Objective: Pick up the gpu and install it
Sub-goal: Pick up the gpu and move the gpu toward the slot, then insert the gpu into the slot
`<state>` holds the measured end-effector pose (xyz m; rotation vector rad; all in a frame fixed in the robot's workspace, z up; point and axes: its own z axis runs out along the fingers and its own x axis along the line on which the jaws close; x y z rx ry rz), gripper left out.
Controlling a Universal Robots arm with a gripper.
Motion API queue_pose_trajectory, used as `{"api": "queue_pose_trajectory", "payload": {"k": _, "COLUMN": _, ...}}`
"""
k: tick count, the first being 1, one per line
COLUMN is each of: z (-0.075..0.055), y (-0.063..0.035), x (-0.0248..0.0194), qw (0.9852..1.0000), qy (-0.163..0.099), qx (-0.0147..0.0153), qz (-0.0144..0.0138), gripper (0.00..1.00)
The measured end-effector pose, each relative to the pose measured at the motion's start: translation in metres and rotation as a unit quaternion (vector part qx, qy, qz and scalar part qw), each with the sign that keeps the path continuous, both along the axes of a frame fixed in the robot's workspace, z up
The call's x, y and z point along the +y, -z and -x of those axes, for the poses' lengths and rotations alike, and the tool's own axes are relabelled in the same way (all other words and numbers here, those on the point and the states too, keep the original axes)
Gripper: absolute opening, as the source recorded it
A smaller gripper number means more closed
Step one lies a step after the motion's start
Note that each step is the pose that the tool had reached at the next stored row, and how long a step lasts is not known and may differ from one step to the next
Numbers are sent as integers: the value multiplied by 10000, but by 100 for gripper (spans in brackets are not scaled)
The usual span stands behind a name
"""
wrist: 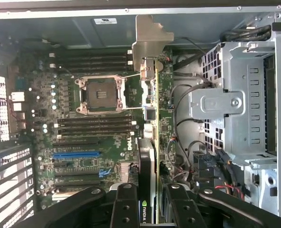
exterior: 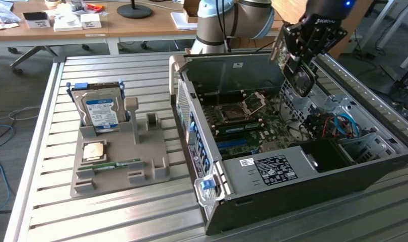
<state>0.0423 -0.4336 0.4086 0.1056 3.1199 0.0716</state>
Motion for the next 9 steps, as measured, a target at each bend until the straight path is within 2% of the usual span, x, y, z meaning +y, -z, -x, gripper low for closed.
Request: {"api": "queue_pose_trajectory", "payload": {"k": 9, "z": -3, "y": 2, "x": 0, "qw": 10000, "qy": -4, "qx": 0, "qz": -1, "gripper": 27}}
